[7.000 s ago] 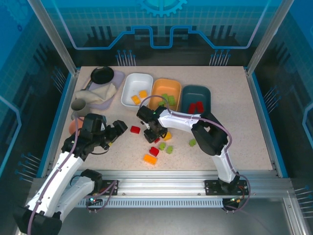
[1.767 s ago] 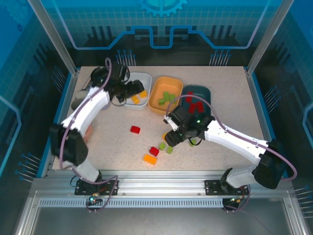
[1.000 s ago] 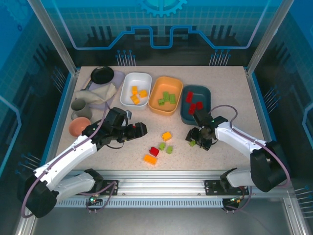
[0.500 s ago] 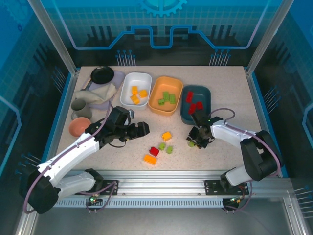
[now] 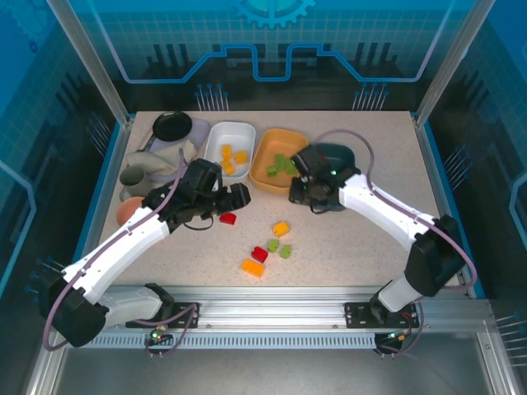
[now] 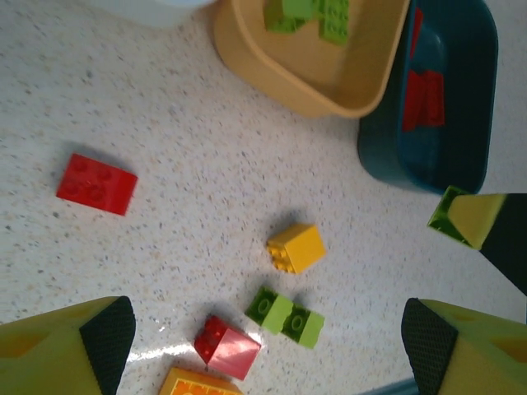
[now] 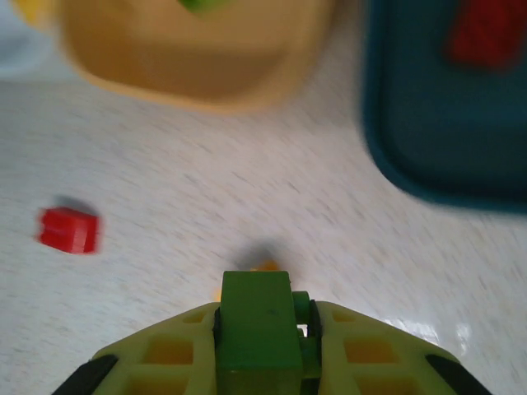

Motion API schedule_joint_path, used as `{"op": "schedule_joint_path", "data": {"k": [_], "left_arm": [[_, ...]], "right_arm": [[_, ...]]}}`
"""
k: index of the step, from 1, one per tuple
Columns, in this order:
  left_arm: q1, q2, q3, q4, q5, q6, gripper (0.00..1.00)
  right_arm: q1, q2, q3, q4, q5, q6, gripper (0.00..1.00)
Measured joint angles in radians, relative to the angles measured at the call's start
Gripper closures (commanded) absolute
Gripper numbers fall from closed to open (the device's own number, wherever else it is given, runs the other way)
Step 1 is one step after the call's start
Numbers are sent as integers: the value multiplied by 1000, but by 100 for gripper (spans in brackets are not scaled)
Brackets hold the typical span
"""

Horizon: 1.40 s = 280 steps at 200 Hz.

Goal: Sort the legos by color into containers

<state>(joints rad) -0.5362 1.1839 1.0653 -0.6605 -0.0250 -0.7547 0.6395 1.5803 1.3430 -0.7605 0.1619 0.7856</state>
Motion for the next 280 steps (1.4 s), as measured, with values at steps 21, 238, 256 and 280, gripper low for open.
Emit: {"op": "schedule_joint_path", "data": {"k": [21,238,256,280], "left_arm": [[35,21,32,-17,-25,-8,12],[156,-1,10,-171,-42,-138,13],[219,-18,-17,-205,-41,-193,13],[268,-91,-80,-262,-41,-274,13]], "right_arm": [[-3,154,179,-19,30,-91,81],[74,416,436,-48,-5,-473,20],[164,389,413,14,-71,-578,11],[254,447,419,47,-122,-667,10]]}}
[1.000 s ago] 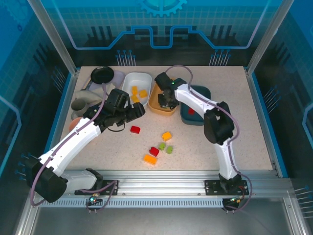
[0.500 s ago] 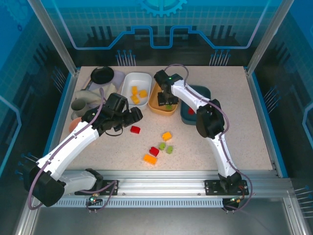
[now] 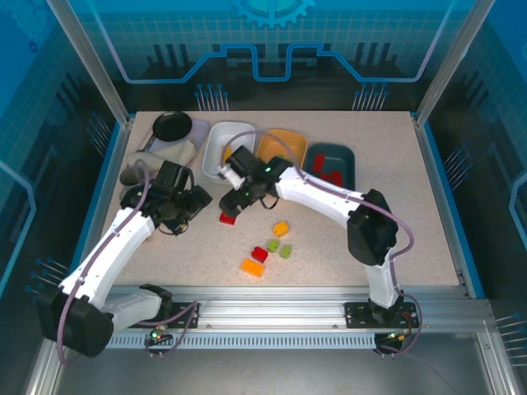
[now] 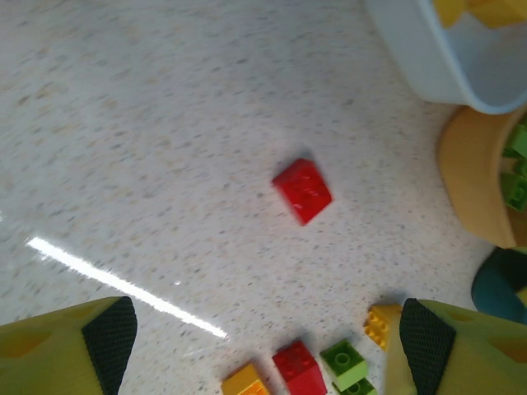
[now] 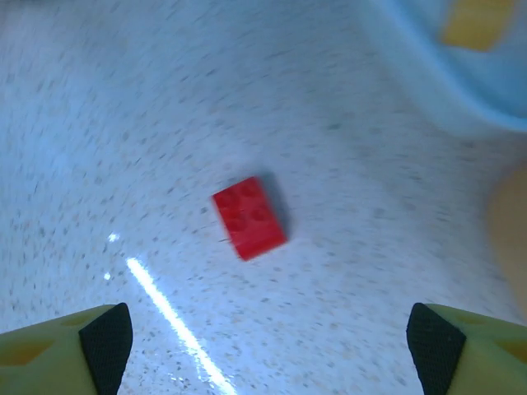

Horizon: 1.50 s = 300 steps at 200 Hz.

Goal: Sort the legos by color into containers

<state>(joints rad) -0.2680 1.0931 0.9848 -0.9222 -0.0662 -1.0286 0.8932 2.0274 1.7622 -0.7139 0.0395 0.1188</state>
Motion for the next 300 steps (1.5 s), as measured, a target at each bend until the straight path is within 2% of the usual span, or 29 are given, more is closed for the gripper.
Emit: {"op": "schedule_joint_path", "data": {"k": [54,86,97,160,179,217,237,263,282,300], "left_arm": [[12,-266,-109,-48,10,-177,14],[13,-297,-133,-64,18,-219,14],[14,-294,-133,-64,19,-222,14],[17,-275,-133,-63,23,-221,14],[17,-274,-133,-60,30,-219,14],[17,-269,-133,-32,52,-197,14],[16,-238,-133,9,91,-170,14],[-15,-142,-119,94,146,-122,14],[-91,-31,-64,149,164,-82,15],[-166,75,4,203,181,-44,15]], "right_arm": [[23,266,178,-60,13,-76,7],[23,344,248,-91,13,-80,12],[24,358,260,-100,18,-77,17],[49,415,333,-141,99,-56,60],[55,417,340,-153,114,-51,69],[57,415,342,-159,137,-35,75],[49,368,286,-146,148,-12,76],[-5,170,89,-112,151,56,76],[-111,-33,-68,-73,147,127,75],[-270,-203,-198,-35,140,191,75]]}}
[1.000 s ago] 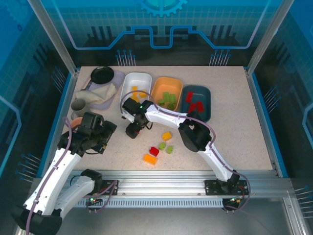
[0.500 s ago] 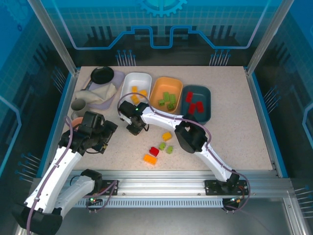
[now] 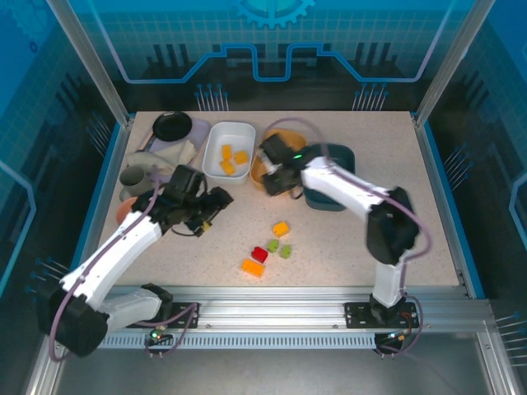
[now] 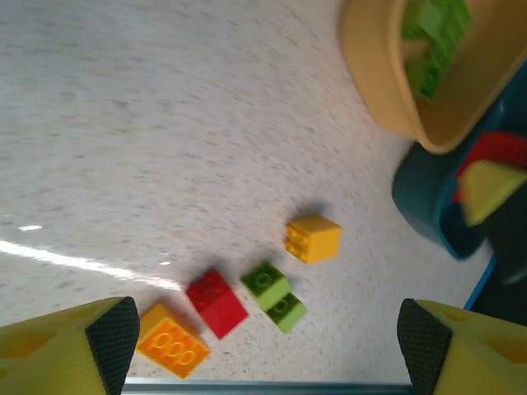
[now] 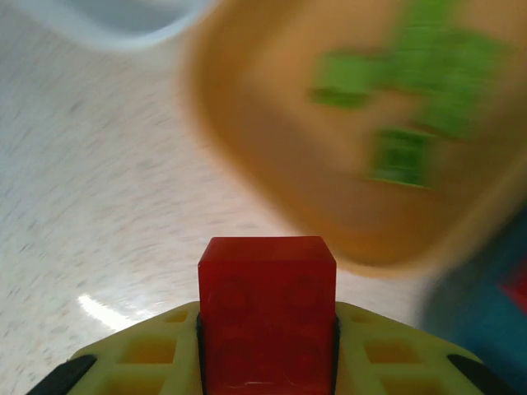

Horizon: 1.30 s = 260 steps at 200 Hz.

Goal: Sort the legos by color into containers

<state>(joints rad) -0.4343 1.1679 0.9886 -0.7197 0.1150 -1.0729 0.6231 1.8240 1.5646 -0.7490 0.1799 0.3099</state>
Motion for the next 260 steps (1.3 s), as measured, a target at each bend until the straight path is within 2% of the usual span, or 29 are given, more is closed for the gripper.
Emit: {"op": "schedule_joint_path", "data": {"k": [28,40,62,102,127,143,170,192,225,260], "left_arm": [[-85,167,119,58,23,59,16],[-113,234,169,68,28,87,16],[-162,341,256,71,33,143,17],[-233,509,402,44,33,272,18],[-261,606,480,-7,29,346,19],[-276,656,510,-37,27,377,18],[-299,714,528,-87,12,409,17],[-317,748,539,-113,0,445,17],[-347,800,598,-142,-26,547,17],[-375,854,639,-167,-67,682,17]], "right_arm": [[-260,-113,-140,15,-6,71,74],[-321,-103,-164,0,-8,90,75],[-371,-56,-170,-34,-19,123,75],[-401,41,-166,-74,-40,187,73],[-407,116,-148,-95,-48,215,68],[-408,145,-142,-100,-53,226,61],[-408,155,-125,-106,-57,236,40],[-404,139,-115,-100,-56,233,32],[-368,-18,-153,-67,-45,218,25],[-317,-418,-367,36,-44,242,20]]}}
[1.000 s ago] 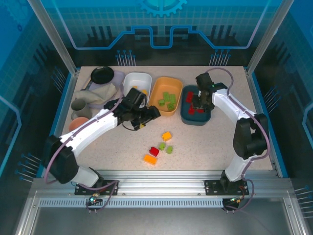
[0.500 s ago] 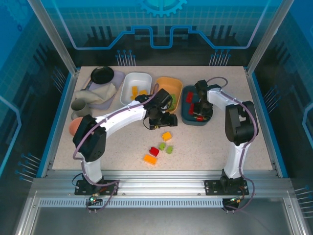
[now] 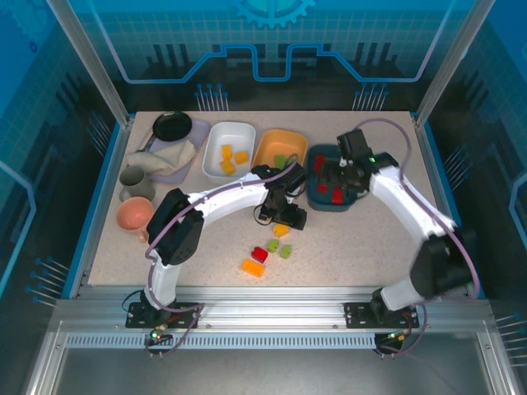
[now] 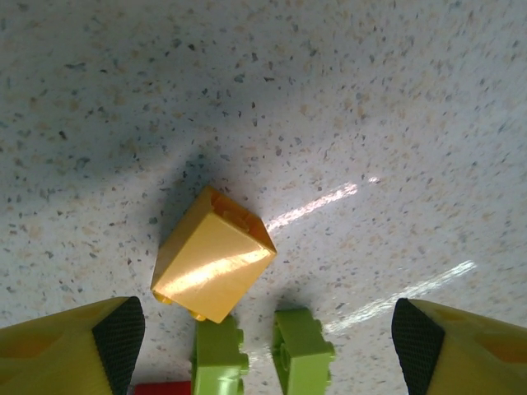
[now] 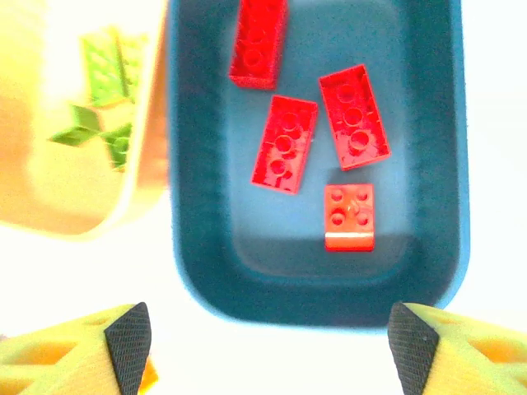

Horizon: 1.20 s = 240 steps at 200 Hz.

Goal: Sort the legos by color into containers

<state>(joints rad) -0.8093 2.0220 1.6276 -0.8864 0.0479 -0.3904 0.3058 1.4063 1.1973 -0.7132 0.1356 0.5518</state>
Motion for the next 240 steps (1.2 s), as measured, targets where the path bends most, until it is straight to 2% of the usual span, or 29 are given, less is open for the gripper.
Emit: {"op": "schedule_joint_path", "data": {"k": [22,37,47,71,98,120,158,185,213,240], "left_arm": [[-10,41,11,-9,-27,66,18],[-12,71,17,-17,-42,100,23],[-13,89,20,-21,-51,111,29],[-16,119,20,-23,-79,138,52],[-20,131,20,-22,-102,138,63],[-23,131,21,-21,-124,131,67],[-10,100,21,-21,-175,103,68],[73,1,22,-8,-175,53,68],[242,-79,57,30,-161,-6,68],[400,-68,107,80,-137,-80,68]], "right_arm": [[1,-220,-147,26,-11,37,20],[1,-317,-230,14,-16,62,20],[1,-364,-273,-5,-16,76,21],[1,-466,-359,-58,-17,108,21],[1,-538,-399,-102,-28,138,23],[1,-555,-409,-109,-40,156,24],[10,-548,-411,-67,-103,125,25],[99,-495,-376,-23,-128,73,23],[232,-427,-317,71,-145,22,20],[346,-385,-311,240,-142,-10,13]]}}
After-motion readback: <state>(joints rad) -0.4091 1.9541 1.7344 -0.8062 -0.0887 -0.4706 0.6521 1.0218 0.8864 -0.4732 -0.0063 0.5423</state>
